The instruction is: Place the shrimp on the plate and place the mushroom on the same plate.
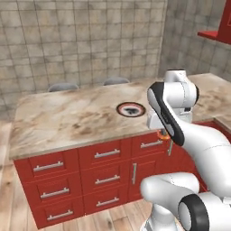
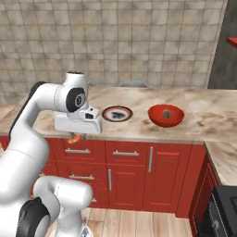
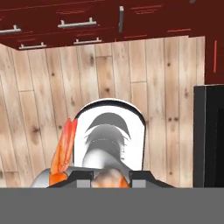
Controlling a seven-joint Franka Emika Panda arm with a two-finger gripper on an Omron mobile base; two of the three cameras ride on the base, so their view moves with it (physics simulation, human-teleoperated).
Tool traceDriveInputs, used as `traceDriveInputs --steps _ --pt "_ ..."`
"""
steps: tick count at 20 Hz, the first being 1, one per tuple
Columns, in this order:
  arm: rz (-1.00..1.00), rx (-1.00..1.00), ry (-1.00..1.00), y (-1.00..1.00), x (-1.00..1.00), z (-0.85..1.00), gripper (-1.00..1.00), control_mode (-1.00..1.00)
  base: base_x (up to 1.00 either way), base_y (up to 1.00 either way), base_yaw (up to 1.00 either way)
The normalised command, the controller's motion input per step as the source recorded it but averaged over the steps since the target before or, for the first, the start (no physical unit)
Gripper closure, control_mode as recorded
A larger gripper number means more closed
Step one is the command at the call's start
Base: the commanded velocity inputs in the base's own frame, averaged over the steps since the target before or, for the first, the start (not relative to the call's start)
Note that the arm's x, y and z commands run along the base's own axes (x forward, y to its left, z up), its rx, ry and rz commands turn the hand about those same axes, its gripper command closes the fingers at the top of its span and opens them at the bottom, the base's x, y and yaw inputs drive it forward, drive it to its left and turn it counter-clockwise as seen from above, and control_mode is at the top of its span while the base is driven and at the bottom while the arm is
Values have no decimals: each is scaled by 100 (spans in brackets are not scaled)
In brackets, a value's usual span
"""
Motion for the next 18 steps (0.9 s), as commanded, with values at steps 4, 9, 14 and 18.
traceDriveInputs --steps 4,9,14,18 --pt "0 0 0 0 0 0 100 100 72 -35 7" --pt "0 0 0 0 0 0 100 100 57 -47 11" --pt "0 0 0 0 0 0 100 100 50 -29 9" --pt "0 0 0 0 0 0 100 100 55 -3 9"
